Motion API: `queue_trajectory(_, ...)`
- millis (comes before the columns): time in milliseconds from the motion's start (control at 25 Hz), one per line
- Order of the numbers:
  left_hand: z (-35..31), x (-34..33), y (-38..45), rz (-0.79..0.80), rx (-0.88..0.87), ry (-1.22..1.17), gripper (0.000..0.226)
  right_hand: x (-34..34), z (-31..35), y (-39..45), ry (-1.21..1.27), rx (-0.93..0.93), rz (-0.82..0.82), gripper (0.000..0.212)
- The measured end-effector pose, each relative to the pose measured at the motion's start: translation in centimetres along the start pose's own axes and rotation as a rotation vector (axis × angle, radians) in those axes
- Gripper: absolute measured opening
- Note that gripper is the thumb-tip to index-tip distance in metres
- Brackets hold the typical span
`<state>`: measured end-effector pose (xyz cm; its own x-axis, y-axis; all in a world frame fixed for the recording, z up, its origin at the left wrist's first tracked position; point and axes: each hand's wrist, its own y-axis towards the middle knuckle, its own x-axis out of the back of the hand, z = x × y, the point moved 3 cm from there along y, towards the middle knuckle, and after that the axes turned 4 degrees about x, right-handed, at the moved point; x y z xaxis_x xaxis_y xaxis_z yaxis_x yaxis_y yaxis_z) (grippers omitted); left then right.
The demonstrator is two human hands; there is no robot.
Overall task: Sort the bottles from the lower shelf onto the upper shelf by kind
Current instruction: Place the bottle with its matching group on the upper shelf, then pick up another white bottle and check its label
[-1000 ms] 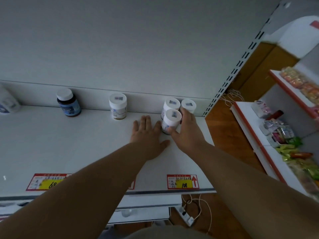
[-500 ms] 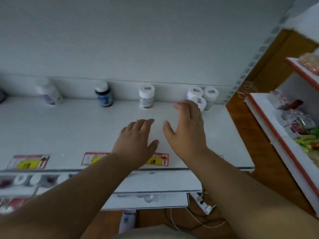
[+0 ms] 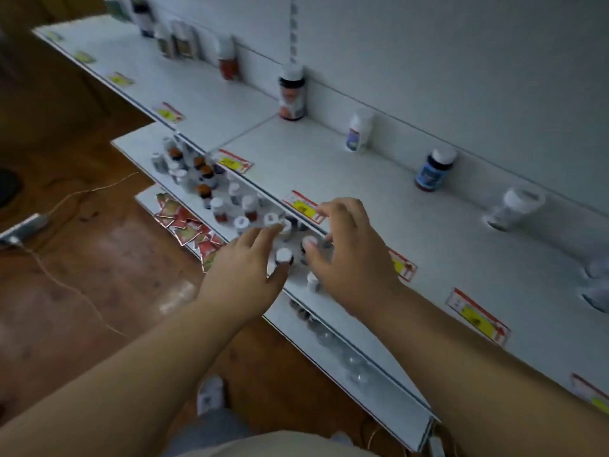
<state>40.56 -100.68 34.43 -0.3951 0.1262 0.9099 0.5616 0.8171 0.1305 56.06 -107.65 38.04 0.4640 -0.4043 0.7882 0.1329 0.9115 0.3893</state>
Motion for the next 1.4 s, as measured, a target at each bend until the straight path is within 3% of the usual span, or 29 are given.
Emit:
queue_trajectory(280,21.2,9.4,-0.2,-0.120,0.214,0.021,0.060,-16.2,13.7,13.3,0.127,0.060,0.162,0.040)
queue_trajectory(440,28.9,12.8,1.5,-0.120,0.281,0.044,0.051,-21.9,18.3,19.1,0.158,0.126,0.158,0.035)
queue_trajectory(760,40.4,12.2,11.9,-0.107,0.411,-0.016,0.059,-32.9,16.3,31.9,0.177,0.055,0.284,0.036)
queue_trajectory(960,48.7,16.1,19.5,-0.067,0.498,-0.021,0.060,-39.2,17.6,43.3,0.244,0.050,0.330,0.033)
queue_trajectory(1200,59.5,15.9,28.4,-0.027,0.460,-0.085,0.063,-49.2,19.1,52.0,0.235,-0.042,0.341,0.036)
queue_trajectory(1400,71.1,13.7,36.9,0.112,0.276,-0.097,0.062,-59.4,17.2,56.1,0.144,-0.341,0.309,0.043)
